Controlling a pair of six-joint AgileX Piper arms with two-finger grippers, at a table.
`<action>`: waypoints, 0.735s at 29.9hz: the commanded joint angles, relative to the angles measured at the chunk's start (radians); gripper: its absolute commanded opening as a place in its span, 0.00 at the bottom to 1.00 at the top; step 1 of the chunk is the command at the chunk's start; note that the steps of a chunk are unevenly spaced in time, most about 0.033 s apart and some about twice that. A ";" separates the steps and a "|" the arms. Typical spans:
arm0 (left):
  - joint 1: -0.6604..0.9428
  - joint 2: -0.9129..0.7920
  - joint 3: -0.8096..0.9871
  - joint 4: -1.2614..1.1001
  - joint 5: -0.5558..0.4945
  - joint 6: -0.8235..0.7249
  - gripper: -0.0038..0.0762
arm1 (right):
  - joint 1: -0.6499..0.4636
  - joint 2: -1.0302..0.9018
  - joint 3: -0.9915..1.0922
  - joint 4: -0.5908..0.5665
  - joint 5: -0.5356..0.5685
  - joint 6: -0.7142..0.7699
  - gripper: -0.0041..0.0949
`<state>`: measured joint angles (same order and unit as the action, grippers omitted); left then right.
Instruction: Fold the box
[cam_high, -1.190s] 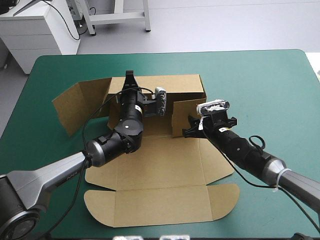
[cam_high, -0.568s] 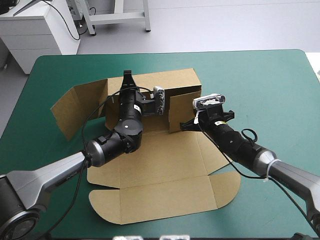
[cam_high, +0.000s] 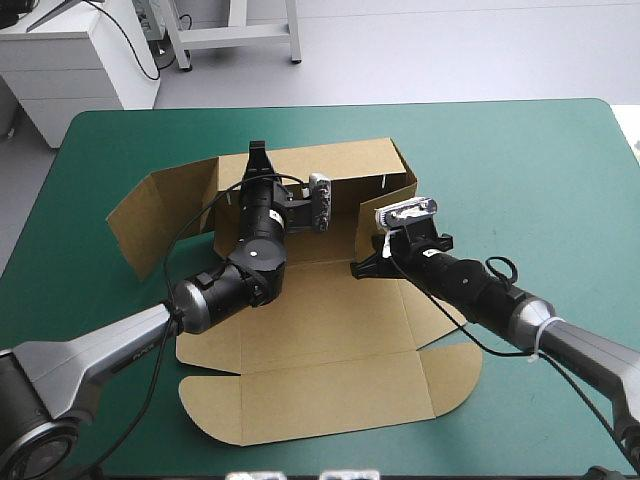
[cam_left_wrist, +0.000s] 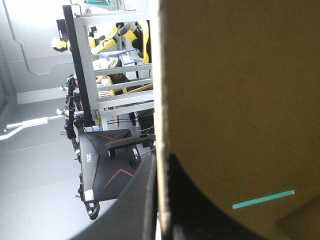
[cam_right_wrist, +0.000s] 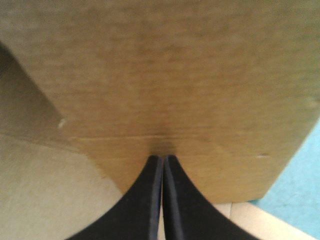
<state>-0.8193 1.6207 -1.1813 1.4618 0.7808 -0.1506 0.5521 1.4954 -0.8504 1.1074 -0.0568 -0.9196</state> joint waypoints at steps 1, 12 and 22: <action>-0.007 -0.043 -0.033 0.050 0.004 -0.010 0.04 | -0.065 -0.049 -0.032 -0.009 0.145 0.000 0.14; -0.007 -0.043 -0.033 0.050 0.004 -0.010 0.04 | -0.315 -0.058 -0.032 -0.045 0.576 0.016 0.60; -0.007 -0.043 -0.033 0.050 0.004 -0.010 0.04 | -0.424 -0.058 -0.067 -0.291 0.817 0.292 0.33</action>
<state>-0.8193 1.6207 -1.1813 1.4618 0.7767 -0.1506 0.1571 1.4794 -0.8690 0.8487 0.6878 -0.6863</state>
